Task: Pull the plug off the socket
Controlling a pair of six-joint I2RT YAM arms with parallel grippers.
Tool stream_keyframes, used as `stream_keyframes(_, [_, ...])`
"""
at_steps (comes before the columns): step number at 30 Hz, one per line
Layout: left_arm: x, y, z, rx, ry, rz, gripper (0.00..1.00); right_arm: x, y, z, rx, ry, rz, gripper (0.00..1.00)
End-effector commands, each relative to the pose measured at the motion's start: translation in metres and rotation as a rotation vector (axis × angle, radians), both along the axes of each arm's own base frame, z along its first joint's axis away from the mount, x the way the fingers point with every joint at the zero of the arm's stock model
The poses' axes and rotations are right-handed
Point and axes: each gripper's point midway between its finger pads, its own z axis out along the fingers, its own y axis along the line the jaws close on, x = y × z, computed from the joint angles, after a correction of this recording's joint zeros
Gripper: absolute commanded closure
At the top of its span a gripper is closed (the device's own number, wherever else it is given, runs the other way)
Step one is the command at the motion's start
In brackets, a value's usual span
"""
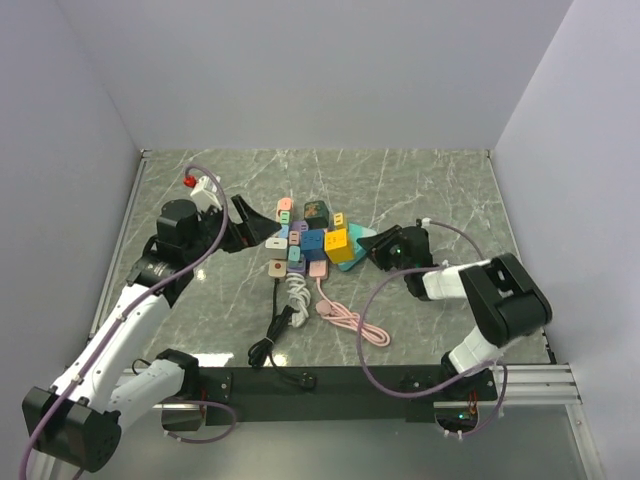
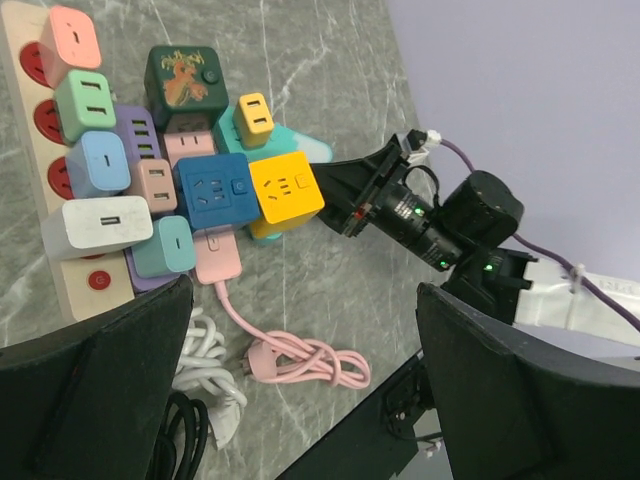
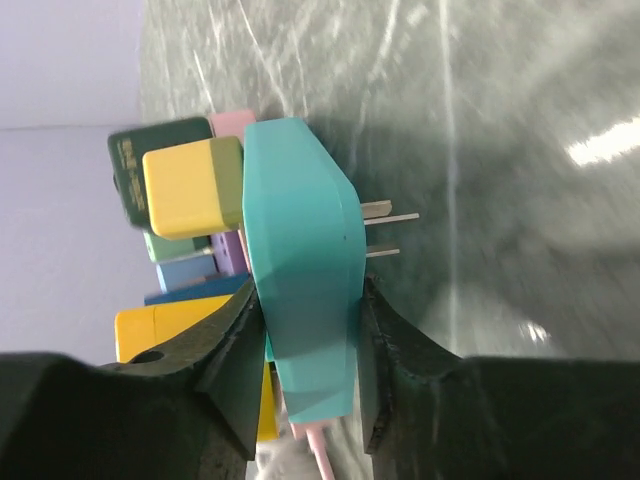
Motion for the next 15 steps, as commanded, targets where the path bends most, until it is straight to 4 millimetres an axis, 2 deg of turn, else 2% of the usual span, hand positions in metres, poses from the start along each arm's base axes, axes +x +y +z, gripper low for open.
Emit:
stream_keyframes(1, [-0.002, -0.010, 0.010, -0.002, -0.033, -0.066, 0.01, -0.029, -0.022, -0.013, -0.114, 0.074, -0.036, 1.00])
stream_keyframes(4, [-0.001, -0.020, 0.008, 0.005, -0.029, -0.097, 0.01, -0.037, -0.036, 0.000, -0.175, 0.058, -0.057, 1.00])
stream_keyframes(5, [0.001, -0.023, 0.003, 0.010, -0.011, -0.100, 0.01, -0.039, -0.036, 0.021, -0.166, 0.014, -0.055, 1.00])
stream_keyframes(6, [0.002, -0.027, 0.002, 0.013, -0.007, -0.106, 0.01, -0.036, -0.048, 0.028, -0.208, -0.008, -0.101, 1.00])
stream_keyframes(7, [-0.001, -0.035, 0.001, 0.010, -0.005, -0.128, 0.01, -0.041, -0.054, 0.042, -0.226, -0.017, -0.119, 1.00])
stream_keyframes(9, [0.001, -0.047, -0.006, 0.021, 0.017, -0.148, 0.01, -0.044, -0.064, 0.056, -0.271, -0.043, -0.136, 1.00])
stream_keyframes(10, [-0.003, -0.059, -0.006, 0.022, 0.017, -0.182, 0.01, -0.046, -0.070, 0.069, -0.293, -0.056, -0.150, 1.00])
stream_keyframes(15, [-0.005, -0.106, -0.013, 0.013, 0.048, -0.251, 0.01, -0.052, -0.075, 0.096, -0.367, -0.144, -0.101, 1.00])
